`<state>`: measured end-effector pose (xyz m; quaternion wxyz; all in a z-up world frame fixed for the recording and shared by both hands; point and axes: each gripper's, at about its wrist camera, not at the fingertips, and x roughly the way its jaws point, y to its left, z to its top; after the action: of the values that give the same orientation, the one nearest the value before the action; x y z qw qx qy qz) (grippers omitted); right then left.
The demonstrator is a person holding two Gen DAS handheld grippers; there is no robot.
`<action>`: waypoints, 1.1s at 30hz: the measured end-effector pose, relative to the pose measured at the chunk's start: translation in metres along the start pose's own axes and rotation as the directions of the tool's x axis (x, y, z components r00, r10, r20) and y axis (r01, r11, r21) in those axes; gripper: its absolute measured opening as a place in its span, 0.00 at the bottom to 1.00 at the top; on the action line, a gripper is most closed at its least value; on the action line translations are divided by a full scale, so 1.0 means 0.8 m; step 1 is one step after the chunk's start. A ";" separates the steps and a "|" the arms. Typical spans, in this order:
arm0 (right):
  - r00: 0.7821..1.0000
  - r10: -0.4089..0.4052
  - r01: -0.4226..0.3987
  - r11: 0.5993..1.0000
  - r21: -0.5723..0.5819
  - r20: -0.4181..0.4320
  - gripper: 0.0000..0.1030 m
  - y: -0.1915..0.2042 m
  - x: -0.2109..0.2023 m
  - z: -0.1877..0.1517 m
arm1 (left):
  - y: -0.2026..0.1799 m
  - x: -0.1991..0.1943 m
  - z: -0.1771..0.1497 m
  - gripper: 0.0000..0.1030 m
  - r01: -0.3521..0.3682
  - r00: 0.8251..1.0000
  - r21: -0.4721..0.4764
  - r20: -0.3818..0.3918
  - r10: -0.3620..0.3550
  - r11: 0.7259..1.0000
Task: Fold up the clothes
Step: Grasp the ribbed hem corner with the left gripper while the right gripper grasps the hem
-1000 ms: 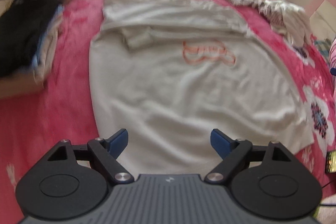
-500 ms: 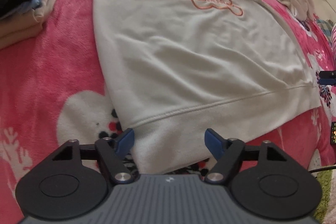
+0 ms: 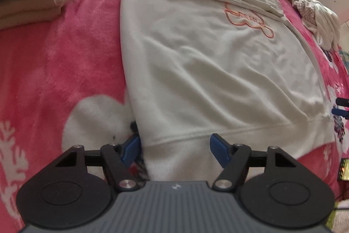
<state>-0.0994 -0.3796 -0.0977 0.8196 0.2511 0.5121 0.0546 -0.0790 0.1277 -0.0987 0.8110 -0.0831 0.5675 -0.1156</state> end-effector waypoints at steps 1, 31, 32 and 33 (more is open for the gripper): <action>1.000 0.006 -0.006 1.000 0.010 0.004 0.96 -0.002 0.002 0.001 | 0.001 0.002 0.001 0.68 0.002 1.000 -0.011 0.007 -0.002 1.000; 0.968 0.153 -0.126 0.982 0.140 -0.198 0.11 -0.022 0.001 -0.062 | -0.023 -0.006 -0.027 0.09 0.041 0.994 0.161 -0.103 -0.024 0.986; 0.969 0.152 -0.127 0.983 0.135 -0.195 0.09 -0.022 0.001 -0.062 | -0.023 -0.006 -0.027 0.08 0.037 0.995 0.158 -0.100 -0.022 0.987; 0.970 0.155 -0.132 0.983 0.131 -0.189 0.09 -0.021 0.001 -0.061 | -0.024 -0.008 -0.026 0.07 0.037 0.995 0.156 -0.094 -0.022 0.987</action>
<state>-0.1440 -0.3766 -0.1230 0.7422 0.3287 0.5739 0.1083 -0.1029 0.1111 -0.0947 0.7862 -0.0218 0.5921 -0.1757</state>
